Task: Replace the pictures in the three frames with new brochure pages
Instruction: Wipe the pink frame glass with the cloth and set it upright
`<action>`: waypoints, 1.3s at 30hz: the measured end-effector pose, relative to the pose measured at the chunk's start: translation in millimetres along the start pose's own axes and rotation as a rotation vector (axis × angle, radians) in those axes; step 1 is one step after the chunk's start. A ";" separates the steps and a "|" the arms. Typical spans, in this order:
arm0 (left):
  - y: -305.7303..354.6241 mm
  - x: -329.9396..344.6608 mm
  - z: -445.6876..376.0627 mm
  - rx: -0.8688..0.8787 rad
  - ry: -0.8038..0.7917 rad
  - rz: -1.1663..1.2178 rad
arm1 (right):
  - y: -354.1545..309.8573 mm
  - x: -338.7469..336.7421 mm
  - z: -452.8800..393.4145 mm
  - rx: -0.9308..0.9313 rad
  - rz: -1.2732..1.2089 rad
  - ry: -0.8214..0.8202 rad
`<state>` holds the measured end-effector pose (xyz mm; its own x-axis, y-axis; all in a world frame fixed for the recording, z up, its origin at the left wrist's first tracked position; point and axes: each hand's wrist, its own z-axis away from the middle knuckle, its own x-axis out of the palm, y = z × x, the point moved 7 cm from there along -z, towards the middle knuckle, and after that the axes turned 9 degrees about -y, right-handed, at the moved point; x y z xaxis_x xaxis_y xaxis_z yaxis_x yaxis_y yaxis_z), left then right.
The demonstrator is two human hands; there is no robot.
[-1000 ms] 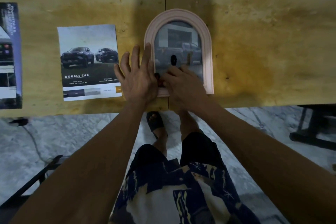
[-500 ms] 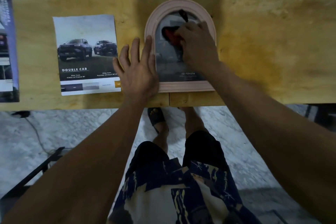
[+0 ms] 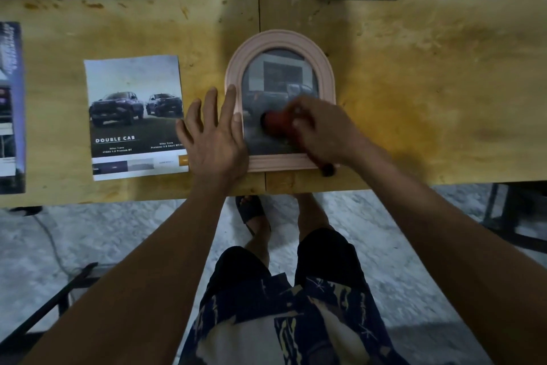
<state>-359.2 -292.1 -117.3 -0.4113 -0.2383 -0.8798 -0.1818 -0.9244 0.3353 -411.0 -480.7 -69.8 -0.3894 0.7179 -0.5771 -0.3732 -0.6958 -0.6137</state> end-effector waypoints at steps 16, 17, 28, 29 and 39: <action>1.5 -0.1 -1.9 0.007 0.062 -0.026 | -23.0 -12.6 -76.3 0.133 0.297 0.474; 0.9 0.5 -1.9 0.006 0.059 -0.025 | -28.4 -8.8 -78.2 0.116 0.288 0.439; -1.4 0.8 -1.1 -0.013 0.042 -0.008 | -33.5 26.1 -45.4 -0.081 0.635 0.247; -1.0 0.2 -1.8 -0.007 0.040 -0.005 | -25.7 14.7 -43.5 -0.043 0.649 0.282; -0.4 -0.5 -2.5 -0.009 0.011 0.012 | -2.5 26.2 -15.6 0.183 0.395 0.418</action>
<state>-356.7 -292.4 -117.9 -0.4031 -0.2524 -0.8797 -0.1694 -0.9240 0.3427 -407.1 -459.7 -91.8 -0.1780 0.3272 -0.9280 -0.4215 -0.8776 -0.2286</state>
